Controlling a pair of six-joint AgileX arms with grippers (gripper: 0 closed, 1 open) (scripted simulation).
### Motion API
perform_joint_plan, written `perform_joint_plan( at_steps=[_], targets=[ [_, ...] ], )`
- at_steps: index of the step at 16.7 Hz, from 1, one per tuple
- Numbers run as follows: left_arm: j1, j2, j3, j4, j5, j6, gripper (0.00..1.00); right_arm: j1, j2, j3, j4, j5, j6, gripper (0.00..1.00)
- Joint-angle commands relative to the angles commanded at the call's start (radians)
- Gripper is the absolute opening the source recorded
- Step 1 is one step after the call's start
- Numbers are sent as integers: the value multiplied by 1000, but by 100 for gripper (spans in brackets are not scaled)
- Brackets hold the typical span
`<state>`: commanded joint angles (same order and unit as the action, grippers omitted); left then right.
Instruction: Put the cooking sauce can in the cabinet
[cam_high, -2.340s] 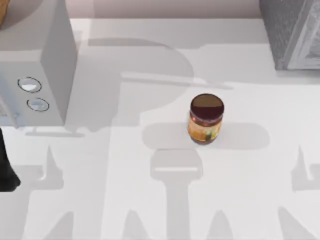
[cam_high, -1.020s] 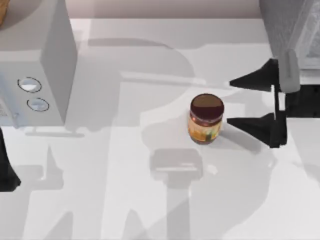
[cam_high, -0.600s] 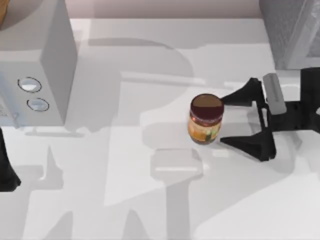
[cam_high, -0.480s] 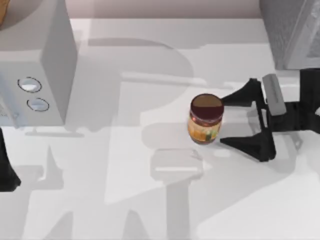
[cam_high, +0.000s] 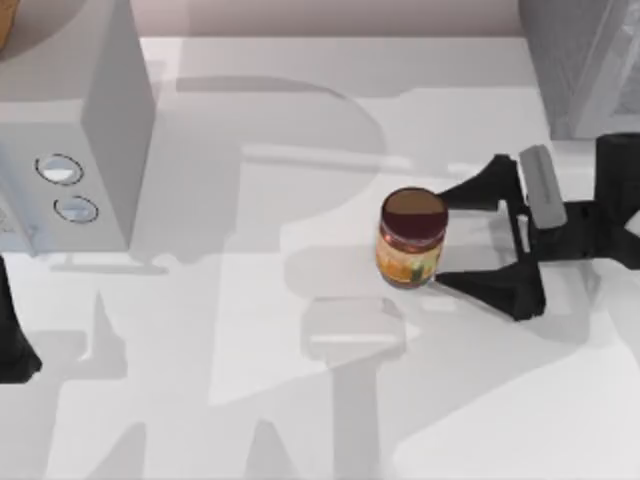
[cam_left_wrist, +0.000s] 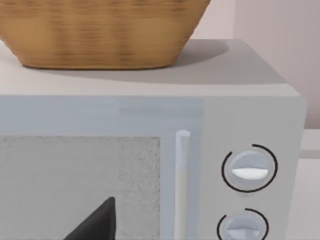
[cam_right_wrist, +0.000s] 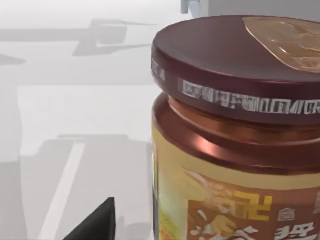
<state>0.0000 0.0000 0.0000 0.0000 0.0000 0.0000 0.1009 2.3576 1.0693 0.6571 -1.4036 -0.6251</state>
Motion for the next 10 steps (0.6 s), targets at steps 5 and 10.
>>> perform_joint_plan(
  at_steps=[5,10],
  targets=[
    [0,0,0,0,0,0,100,67,50,9,218,59,181,100],
    [0,0,0,0,0,0,100,133,73,7,356,120,297,100]
  ],
)
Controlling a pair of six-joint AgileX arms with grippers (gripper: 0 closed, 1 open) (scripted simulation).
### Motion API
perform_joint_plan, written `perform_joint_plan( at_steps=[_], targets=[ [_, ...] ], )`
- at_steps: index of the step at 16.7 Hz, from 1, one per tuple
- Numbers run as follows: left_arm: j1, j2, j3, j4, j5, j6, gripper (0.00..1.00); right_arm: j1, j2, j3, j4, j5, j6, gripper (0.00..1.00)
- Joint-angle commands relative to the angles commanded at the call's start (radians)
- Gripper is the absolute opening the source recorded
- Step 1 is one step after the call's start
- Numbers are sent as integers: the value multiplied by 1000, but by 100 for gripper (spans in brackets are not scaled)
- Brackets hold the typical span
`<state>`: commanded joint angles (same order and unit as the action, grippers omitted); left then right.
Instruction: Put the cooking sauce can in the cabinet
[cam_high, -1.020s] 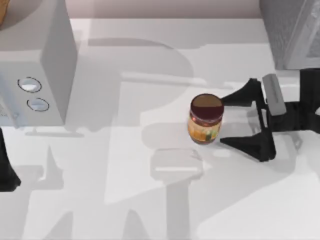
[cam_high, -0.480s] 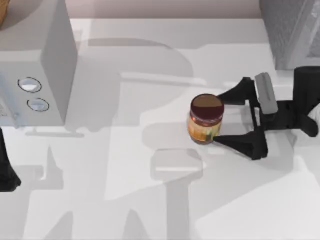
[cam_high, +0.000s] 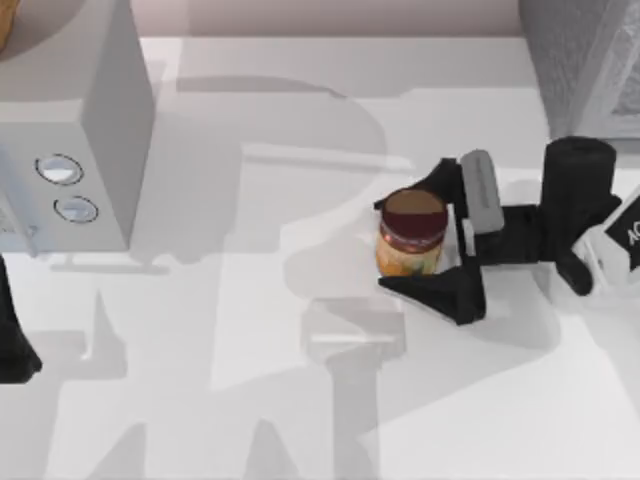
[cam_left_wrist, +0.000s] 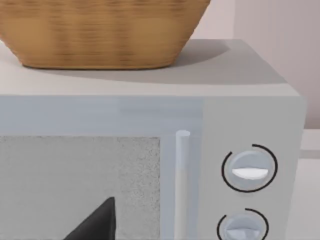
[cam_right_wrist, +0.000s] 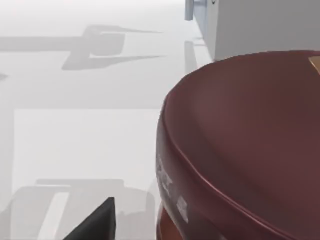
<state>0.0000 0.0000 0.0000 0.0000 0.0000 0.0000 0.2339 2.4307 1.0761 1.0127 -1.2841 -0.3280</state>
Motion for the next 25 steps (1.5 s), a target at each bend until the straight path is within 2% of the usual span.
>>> perform_joint_plan(
  at_steps=[4,17,25],
  targets=[
    [0,0,0,0,0,0,100,1,0,0,1,1,1,100],
    [0,0,0,0,0,0,100,1,0,0,1,1,1,2],
    [0,0,0,0,0,0,100,1,0,0,1,1,1,0]
  ],
)
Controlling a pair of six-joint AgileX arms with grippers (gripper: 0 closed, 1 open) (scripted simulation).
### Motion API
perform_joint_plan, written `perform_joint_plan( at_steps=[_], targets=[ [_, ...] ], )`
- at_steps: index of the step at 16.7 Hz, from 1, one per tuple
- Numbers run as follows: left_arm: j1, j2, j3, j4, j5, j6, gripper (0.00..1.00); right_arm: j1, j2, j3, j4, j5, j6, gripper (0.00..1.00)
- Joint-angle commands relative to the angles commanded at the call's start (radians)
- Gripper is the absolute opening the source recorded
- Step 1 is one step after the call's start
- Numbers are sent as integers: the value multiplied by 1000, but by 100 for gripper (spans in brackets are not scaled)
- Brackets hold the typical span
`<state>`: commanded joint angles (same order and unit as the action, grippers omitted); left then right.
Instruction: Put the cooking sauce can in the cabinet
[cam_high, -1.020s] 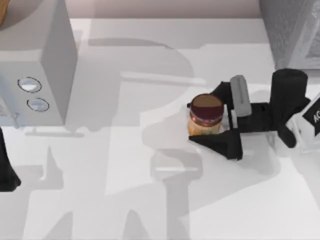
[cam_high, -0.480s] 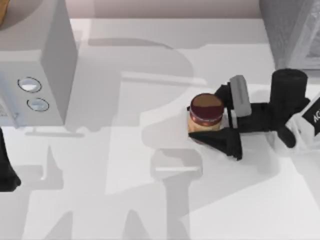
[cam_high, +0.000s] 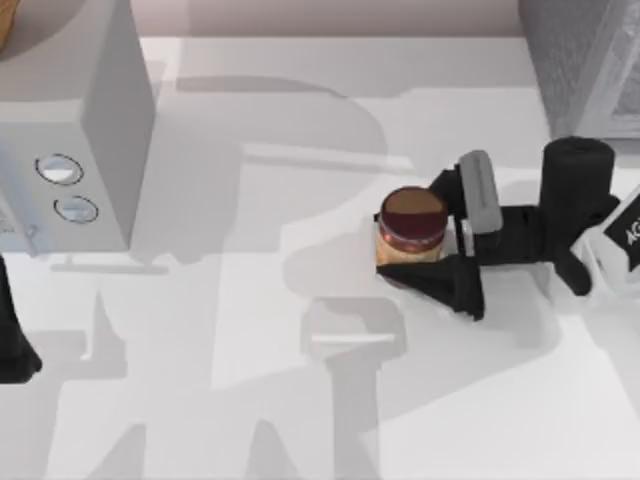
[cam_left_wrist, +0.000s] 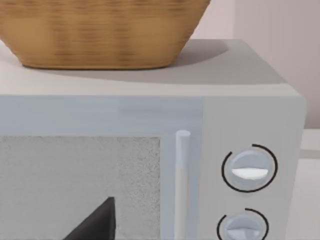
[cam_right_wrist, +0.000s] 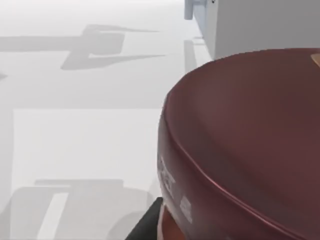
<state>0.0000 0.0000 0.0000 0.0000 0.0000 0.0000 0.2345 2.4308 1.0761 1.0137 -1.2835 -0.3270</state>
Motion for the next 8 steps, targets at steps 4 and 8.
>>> perform_joint_plan(
  at_steps=[4,8],
  targets=[
    [0,0,0,0,0,0,100,-11,-40,4,-39,8,2,0],
    [0,0,0,0,0,0,100,-15,-200,19,-209,7,8,0]
  ],
)
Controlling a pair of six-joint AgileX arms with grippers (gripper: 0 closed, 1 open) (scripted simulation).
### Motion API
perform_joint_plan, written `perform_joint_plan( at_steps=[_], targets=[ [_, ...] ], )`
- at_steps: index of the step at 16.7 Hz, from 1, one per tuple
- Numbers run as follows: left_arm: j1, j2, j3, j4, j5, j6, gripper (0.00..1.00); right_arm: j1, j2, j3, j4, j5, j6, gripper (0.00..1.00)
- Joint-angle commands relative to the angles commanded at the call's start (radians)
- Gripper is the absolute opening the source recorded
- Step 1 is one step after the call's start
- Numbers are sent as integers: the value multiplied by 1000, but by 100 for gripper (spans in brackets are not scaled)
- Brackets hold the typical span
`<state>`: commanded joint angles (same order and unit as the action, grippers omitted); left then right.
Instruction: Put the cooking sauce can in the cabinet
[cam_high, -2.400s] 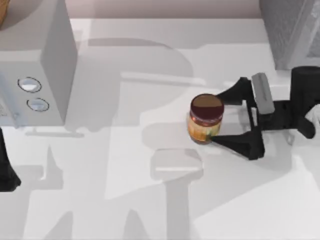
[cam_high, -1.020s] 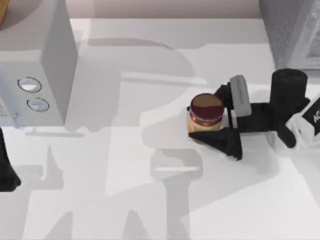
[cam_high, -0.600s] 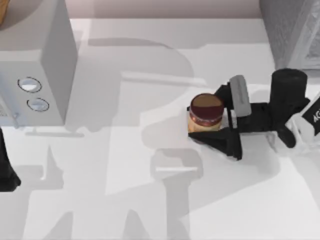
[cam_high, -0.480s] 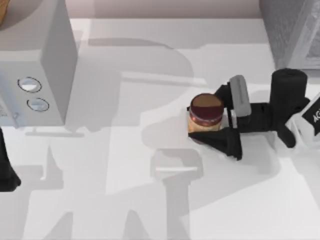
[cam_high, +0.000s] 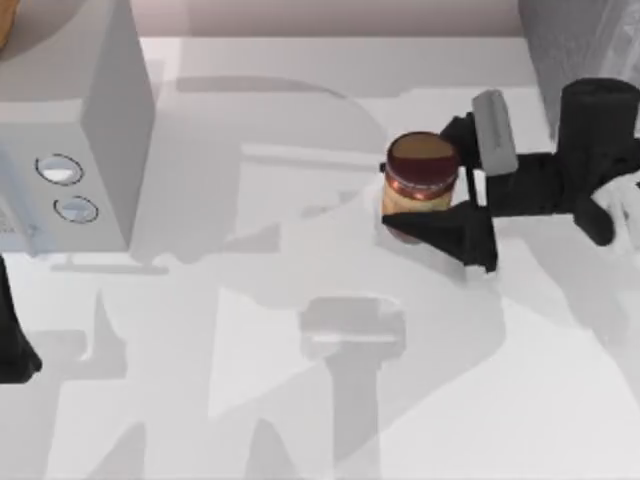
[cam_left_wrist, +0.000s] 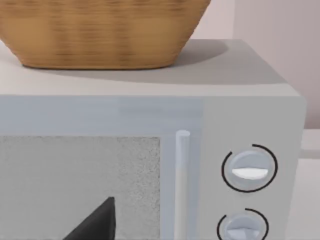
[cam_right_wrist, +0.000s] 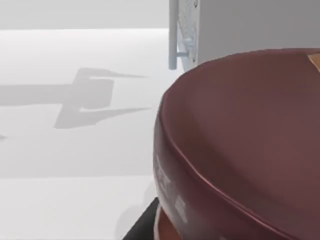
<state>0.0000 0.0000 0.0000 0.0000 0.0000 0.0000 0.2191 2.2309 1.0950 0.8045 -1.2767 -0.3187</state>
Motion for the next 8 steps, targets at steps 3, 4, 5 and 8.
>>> perform_joint_plan(
  at_steps=[3,4,5,8],
  targets=[
    [0,0,0,0,0,0,100,11,-138,13,-158,-12,2,0],
    [0,0,0,0,0,0,100,13,-178,18,-202,-14,2,0],
    [0,0,0,0,0,0,100,14,-211,21,-237,-15,2,0],
    [0,0,0,0,0,0,100,13,-249,26,-275,-13,1,0]
  ],
)
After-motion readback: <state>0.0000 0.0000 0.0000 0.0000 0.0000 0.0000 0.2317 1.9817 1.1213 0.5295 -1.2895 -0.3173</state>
